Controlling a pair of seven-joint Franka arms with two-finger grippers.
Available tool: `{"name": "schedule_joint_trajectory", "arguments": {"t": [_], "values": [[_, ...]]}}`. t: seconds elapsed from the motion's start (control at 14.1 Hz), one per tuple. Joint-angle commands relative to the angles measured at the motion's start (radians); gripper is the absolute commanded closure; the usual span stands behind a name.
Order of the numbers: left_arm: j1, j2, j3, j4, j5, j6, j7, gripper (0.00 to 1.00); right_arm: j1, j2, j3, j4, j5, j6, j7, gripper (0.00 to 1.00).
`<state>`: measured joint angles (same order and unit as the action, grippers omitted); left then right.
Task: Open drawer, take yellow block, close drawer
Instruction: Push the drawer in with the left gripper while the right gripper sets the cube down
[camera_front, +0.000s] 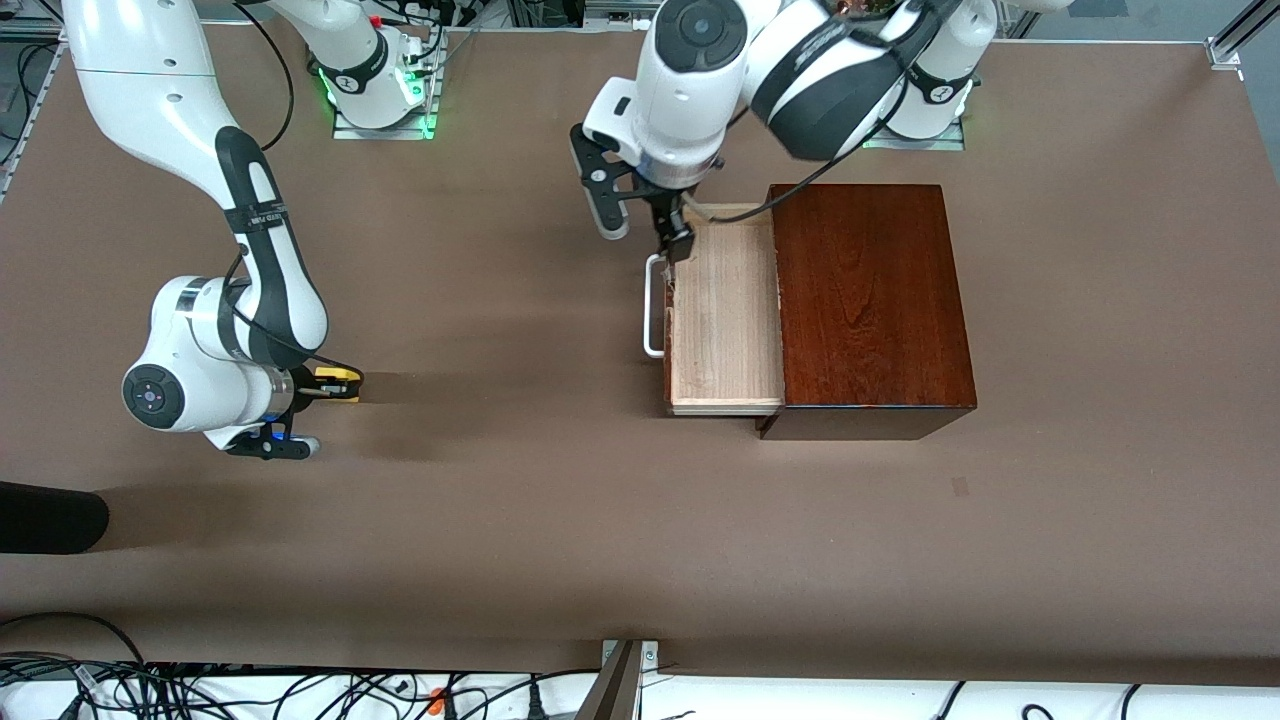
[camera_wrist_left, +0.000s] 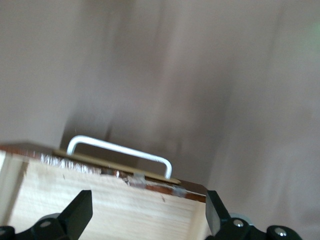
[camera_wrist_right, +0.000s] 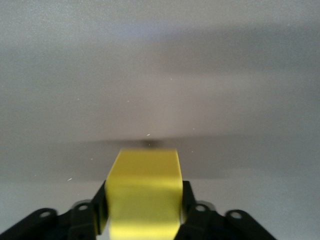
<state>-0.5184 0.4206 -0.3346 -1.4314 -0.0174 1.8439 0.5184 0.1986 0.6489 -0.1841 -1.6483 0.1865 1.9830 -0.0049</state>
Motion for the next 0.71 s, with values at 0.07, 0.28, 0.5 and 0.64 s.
{"name": "schedule_joint_trajectory", "arguments": {"t": [0.07, 0.28, 0.5, 0.64], "values": [[-0.049, 0.101, 0.009, 0.051, 0.079, 0.041, 0.269, 0.00, 0.001, -0.038, 0.002, -0.013, -0.001, -0.001, -0.012, 0.00], [-0.054, 0.162, 0.011, 0.051, 0.089, 0.051, 0.333, 0.00, 0.001, -0.083, 0.000, -0.008, -0.001, -0.024, -0.007, 0.00], [-0.089, 0.204, 0.012, 0.051, 0.186, 0.052, 0.322, 0.00, -0.004, -0.127, -0.014, 0.027, -0.001, -0.136, 0.003, 0.00], [-0.097, 0.225, 0.012, 0.049, 0.226, 0.052, 0.315, 0.00, -0.004, -0.179, -0.026, 0.038, -0.010, -0.171, 0.003, 0.00]]}}
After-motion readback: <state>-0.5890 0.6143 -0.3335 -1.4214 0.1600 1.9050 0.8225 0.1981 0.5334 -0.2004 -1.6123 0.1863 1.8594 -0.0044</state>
